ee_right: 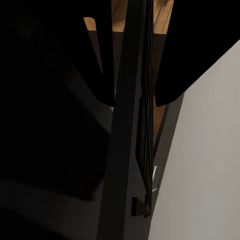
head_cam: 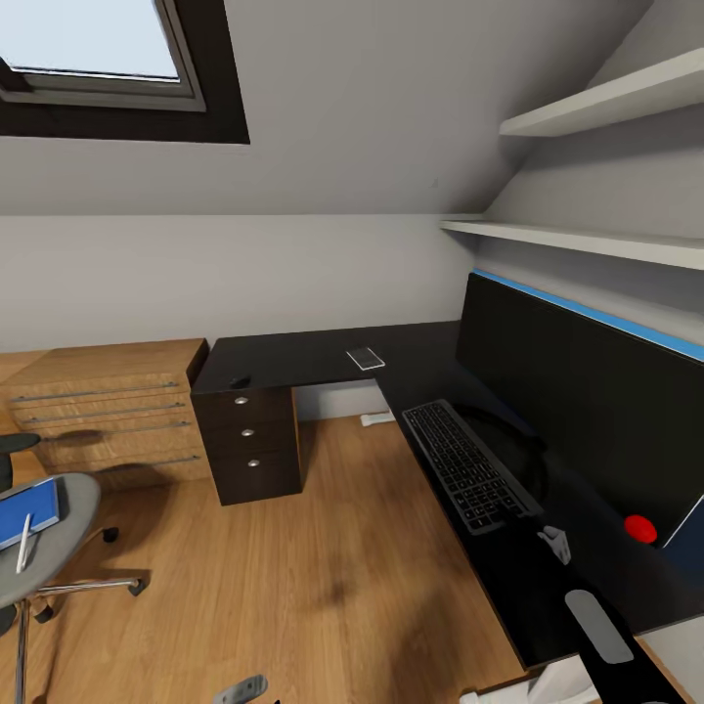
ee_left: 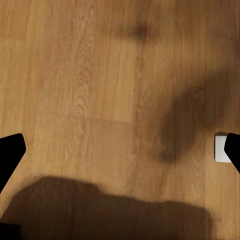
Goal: In the bedroom, organize the workspace by keeping the computer under the desk, ensuring the monitor is on the desk, placing the keyboard on the desk next to the monitor, placing the mouse on the desk next to the keyboard, moving the folder from the swivel chair onto the desk next to the mouse, stacking the notebook on top of the folder with the pen on top of the notebook, and positioning the swivel chair next to the desk.
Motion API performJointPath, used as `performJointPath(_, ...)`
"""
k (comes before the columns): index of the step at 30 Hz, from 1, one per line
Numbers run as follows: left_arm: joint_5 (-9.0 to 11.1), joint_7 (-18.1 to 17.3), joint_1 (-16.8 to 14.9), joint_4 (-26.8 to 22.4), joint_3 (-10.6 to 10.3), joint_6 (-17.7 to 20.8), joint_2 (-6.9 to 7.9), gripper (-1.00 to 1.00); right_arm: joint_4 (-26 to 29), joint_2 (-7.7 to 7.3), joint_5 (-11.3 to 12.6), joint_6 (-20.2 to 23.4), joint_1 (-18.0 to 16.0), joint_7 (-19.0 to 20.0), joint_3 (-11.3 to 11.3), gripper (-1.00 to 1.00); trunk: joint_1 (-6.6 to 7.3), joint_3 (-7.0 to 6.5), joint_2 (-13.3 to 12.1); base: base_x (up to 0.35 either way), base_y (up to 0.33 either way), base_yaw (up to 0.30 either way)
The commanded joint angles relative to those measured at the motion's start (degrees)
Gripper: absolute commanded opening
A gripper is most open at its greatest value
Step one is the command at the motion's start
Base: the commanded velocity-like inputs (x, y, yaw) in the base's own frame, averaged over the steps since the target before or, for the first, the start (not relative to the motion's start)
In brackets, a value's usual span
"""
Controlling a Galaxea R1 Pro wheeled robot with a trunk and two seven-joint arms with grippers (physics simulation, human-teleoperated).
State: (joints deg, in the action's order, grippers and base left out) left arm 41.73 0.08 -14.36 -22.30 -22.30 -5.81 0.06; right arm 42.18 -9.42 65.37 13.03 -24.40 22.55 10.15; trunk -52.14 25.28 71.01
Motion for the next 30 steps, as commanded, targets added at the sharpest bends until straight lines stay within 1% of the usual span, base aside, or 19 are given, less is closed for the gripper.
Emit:
performJointPath(1,0.54,0.01,-0.06,0.06,-0.38,-0.33,0.03,1.0,-0.02,0.02,0.62,0.58,-0.04,0.18,0.16,-1.0,0.0,0.06,0.03,0.0,0.0,0.0)
performJointPath(13,0.54,0.01,-0.06,0.06,-0.38,-0.34,0.03,1.0,0.01,0.02,0.64,0.44,-0.04,0.12,0.14,-1.0,0.0,0.06,0.03,0.002,0.0,0.0)
performJointPath(18,0.6,0.04,-0.06,0.06,-0.38,-0.37,0.03,1.0,0.01,0.02,0.6,0.4,-0.04,0.12,0.14,-1.0,0.0,0.06,0.03,0.076,0.0,0.0)
performJointPath(30,0.63,0.01,-0.06,0.06,-0.38,-0.34,0.01,1.0,0.01,0.36,0.52,0.33,-0.04,0.12,0.14,-1.0,0.0,0.06,0.03,0.019,-0.009,0.0)
